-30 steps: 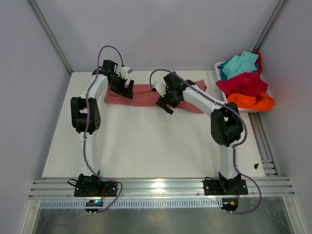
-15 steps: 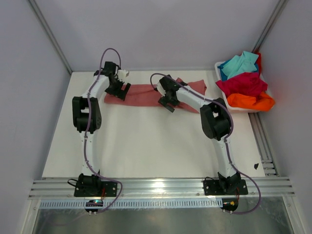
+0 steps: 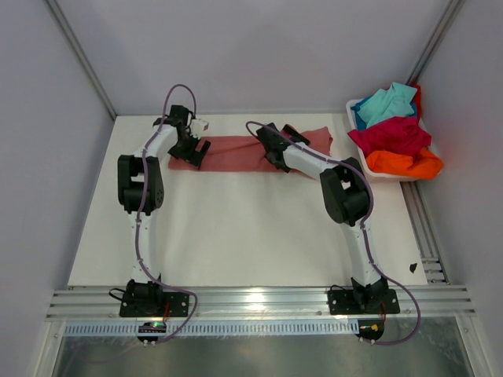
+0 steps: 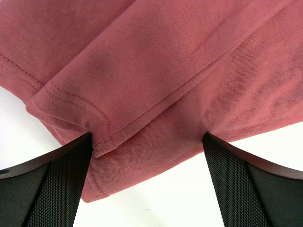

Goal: Fold and stack the t-shirts

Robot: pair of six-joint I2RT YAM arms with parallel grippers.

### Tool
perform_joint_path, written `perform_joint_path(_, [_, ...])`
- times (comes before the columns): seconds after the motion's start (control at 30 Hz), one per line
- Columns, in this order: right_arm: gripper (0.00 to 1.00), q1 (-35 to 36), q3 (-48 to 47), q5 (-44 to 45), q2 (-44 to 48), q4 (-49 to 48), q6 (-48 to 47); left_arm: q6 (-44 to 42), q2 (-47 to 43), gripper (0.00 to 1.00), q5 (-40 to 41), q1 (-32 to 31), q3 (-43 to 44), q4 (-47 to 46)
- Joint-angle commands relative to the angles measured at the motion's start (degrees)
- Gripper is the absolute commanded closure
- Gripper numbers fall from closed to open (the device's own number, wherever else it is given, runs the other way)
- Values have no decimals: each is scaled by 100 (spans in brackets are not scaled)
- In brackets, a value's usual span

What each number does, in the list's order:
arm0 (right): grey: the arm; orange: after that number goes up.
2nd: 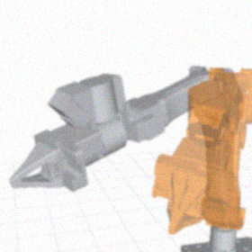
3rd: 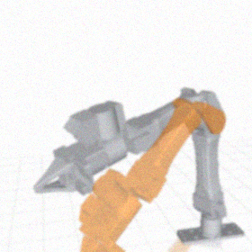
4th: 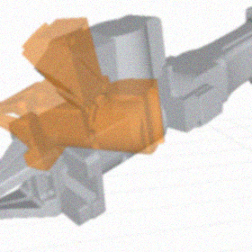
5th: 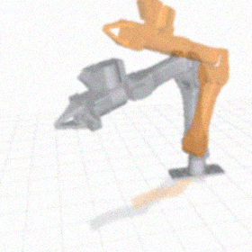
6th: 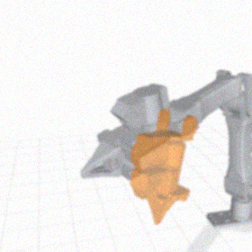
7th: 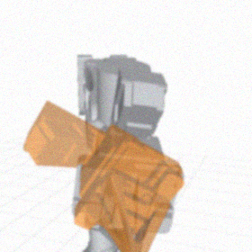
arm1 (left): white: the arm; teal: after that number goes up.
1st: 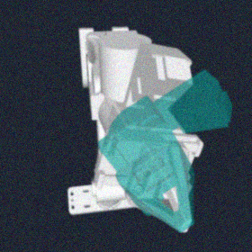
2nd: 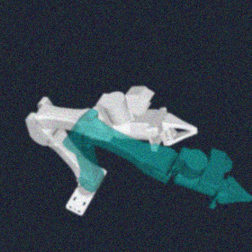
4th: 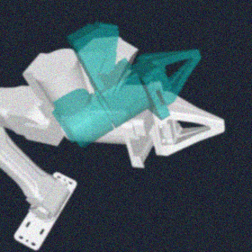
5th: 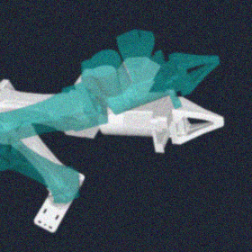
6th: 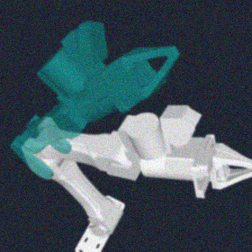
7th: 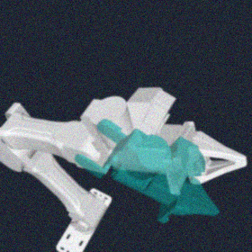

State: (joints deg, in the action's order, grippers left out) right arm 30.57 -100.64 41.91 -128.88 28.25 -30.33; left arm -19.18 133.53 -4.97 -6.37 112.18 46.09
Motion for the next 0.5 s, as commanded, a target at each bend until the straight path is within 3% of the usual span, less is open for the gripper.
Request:
perform_joint_path(0.0, [5,-24,35,853,205,-766,-438,-156,-126,1,84,-31,-47,-109])
perform_joint_path(0.33, [2,-595,-580,2005,-331,-1681,-1413,-253,-205,1,14,-31,-267,-82])
perform_joint_path(0.47, [1,-876,-527,2260,-532,-2490,-2362,-244,-196,1,-56,-31,-276,-56])
